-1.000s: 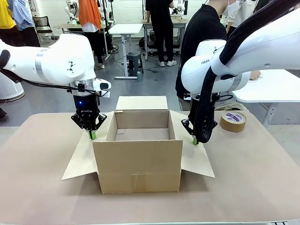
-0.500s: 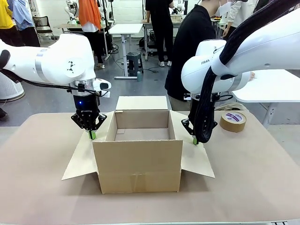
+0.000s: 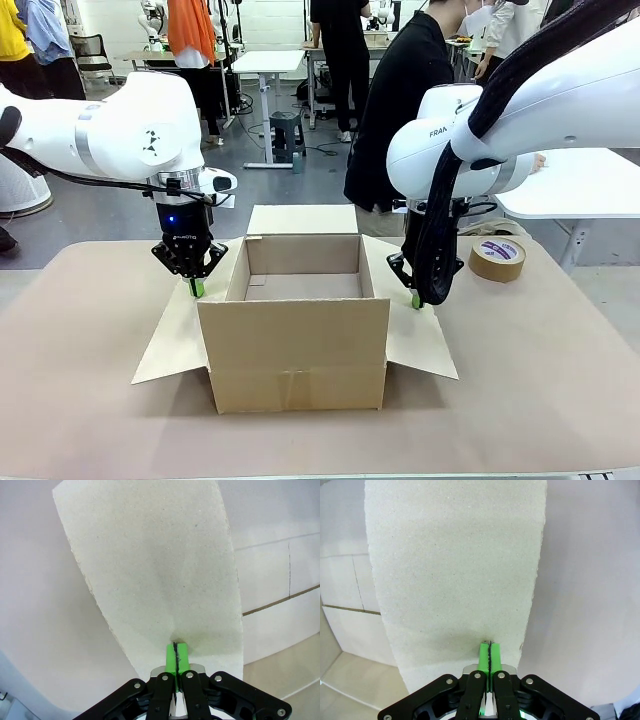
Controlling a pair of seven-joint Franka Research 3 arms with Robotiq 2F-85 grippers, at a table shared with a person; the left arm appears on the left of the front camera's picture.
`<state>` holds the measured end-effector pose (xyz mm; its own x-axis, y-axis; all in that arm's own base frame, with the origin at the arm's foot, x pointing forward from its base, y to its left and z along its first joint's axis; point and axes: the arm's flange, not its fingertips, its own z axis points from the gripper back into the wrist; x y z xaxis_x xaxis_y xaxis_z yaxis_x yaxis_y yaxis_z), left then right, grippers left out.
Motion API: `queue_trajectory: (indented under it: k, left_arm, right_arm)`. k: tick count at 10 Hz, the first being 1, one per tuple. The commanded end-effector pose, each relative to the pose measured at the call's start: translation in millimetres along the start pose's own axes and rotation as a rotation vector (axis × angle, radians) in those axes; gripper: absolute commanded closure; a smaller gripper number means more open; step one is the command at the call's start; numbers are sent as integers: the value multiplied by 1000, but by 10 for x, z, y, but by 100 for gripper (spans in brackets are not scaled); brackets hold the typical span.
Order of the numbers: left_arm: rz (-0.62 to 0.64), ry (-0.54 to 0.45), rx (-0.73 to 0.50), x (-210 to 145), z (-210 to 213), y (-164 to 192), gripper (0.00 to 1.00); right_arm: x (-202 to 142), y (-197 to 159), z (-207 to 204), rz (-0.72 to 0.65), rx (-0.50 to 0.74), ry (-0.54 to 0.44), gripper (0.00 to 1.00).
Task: Wrap the clocks to prevent damage.
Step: Once the human has placed the objects inside and stepped back, release both hands from the side flaps of the Package Box.
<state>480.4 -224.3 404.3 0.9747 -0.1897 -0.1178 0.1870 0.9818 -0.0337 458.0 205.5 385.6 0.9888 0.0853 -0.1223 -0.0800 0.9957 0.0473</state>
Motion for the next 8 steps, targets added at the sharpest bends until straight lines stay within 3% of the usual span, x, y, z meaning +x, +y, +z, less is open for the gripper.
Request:
queue_trajectory:
  k: [1, 8]
  left_arm:
    - [0, 3, 2, -8, -8, -3, 100]
    - [0, 3, 2, -8, -8, -3, 100]
  right_arm:
    - [-10, 10, -8, -10, -13, -2, 99]
    - [-10, 10, -8, -10, -13, -2, 99]
